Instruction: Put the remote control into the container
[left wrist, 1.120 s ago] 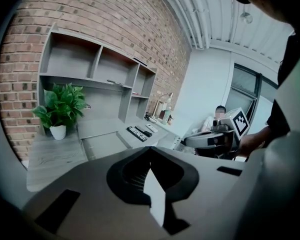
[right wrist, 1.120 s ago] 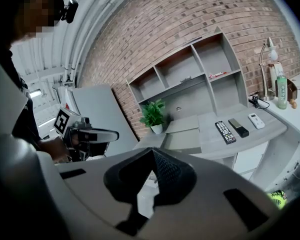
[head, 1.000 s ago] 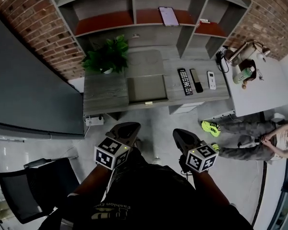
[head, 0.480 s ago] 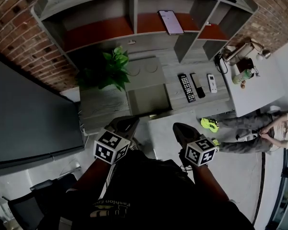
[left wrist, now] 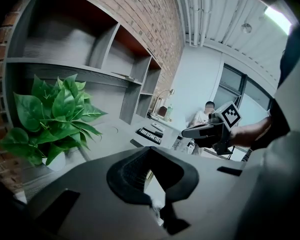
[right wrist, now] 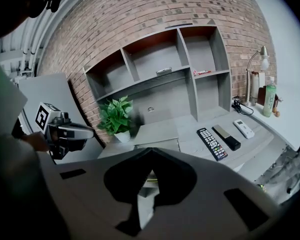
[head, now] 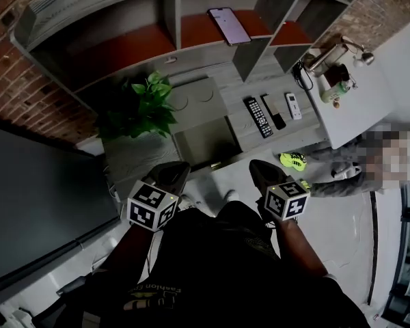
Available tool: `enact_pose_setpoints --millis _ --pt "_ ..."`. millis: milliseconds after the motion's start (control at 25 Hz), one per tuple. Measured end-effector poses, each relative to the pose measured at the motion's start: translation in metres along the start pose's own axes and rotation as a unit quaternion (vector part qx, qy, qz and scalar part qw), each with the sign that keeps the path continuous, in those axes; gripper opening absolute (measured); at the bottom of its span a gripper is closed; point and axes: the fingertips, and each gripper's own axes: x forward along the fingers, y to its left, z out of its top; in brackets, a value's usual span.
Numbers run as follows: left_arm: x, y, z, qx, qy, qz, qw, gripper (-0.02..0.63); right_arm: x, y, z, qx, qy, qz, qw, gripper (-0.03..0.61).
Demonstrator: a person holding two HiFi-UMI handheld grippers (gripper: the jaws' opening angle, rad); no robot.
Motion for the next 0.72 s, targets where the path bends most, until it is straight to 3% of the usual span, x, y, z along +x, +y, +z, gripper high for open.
enact_pose_setpoints --millis 280,480,600,720 --pt "0.011 0.011 -0.001 0.011 0.017 0.013 0.9997 0.006 0.02 -0.026 0.001 -0.016 0.021 -0.019 0.999 0.0" --pt "0.013 0.023 0.004 -0.002 0.011 0.044 0.999 0.006 0.043 -0.053 0.007 -0.033 0.034 -0.024 0.999 0.009" --pt "0.019 0.027 0.005 -0.012 0.009 0.059 0.9981 0.006 0.059 -0.073 0.016 -0.047 0.042 -0.026 0.998 0.088" --pt "0.031 0.032 0.011 -0.014 0.008 0.071 0.9973 0.006 0.075 -0.096 0.024 -0.054 0.049 -0.031 0.997 0.124"
